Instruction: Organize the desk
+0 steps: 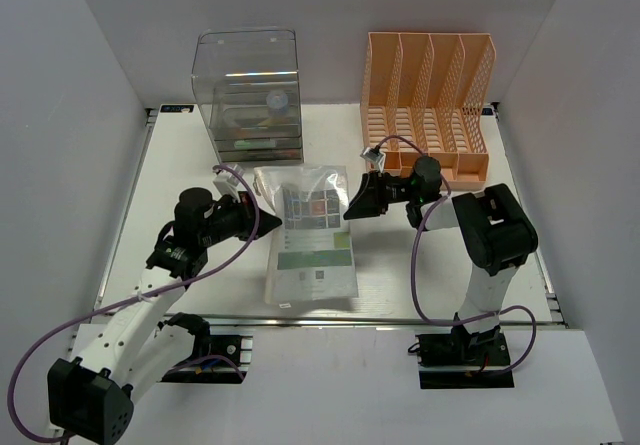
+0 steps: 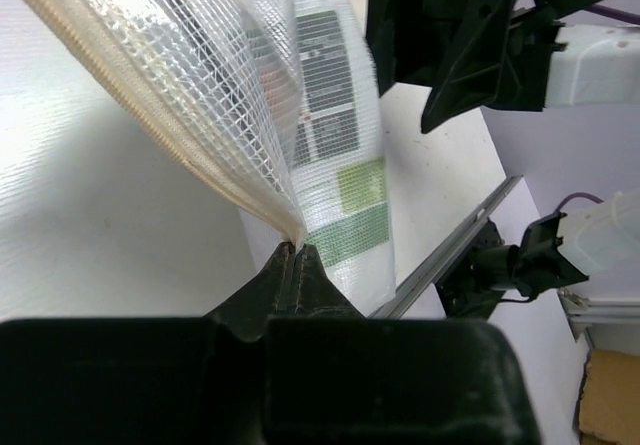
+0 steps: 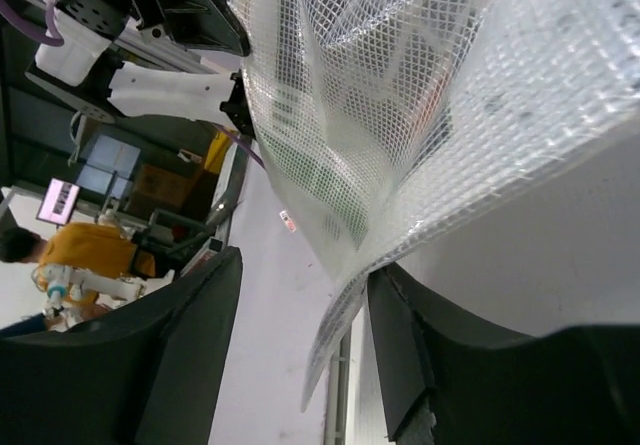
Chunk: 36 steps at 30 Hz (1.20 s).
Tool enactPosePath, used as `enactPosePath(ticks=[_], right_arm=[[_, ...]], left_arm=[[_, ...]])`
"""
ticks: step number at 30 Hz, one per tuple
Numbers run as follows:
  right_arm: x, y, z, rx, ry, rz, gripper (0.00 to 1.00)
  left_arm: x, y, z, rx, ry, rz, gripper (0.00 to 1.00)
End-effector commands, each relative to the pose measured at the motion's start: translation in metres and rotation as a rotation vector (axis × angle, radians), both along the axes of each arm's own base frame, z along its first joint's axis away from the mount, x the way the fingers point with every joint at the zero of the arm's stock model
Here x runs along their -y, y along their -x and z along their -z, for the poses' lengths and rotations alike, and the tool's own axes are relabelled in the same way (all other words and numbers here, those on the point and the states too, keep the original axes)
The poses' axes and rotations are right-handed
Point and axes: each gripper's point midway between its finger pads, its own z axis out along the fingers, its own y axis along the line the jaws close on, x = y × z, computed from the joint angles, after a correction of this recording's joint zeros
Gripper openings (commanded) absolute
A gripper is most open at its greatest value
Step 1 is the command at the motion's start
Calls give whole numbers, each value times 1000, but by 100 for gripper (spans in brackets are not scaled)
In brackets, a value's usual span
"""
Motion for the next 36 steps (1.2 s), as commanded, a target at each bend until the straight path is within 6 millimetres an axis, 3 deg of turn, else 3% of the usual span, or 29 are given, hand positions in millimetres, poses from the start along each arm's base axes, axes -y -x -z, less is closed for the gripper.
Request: enactPosePath(ticks=[1,2,3,4,5,6,11,13,18,22,29,31,36], right_arm=[[-4,-7,-19,282,-91,6,59],[-8,-13,-22,311,-90,18,60],[-11,-15,-8,190,-24,27,59],[-13,-20,-3,201,4,41,59],[-16,-31,0,358,17,72,59],[-17,-34,4,313,74,70,58],[-22,-33,-3,271,17,75,42],[-24,-32,-3,282,12,68,41],[-21,-19,-26,303,-71,49,58],[-24,-26,-25,301,-72,43,71],[-33,-26,-35,267,-126,25,81],[-33,-26,-37,265,-147,22,88],[-34,-23,-49,297,-209,-6,89]], left_arm=[[11,10,-27,69,66,87,0],[15,14,-34,95,89,117,0],[16,16,-35,93,101,123,0],[16,17,-39,102,109,130,0],[17,19,-42,115,117,137,0],[17,20,-42,113,121,144,0],[18,25,-46,119,142,154,0],[19,28,-47,111,152,160,0],[20,38,-64,148,193,188,0],[19,44,-107,224,210,206,0],[17,54,-150,287,226,229,0],[17,55,-156,295,232,225,0],[15,59,-170,316,232,230,0]])
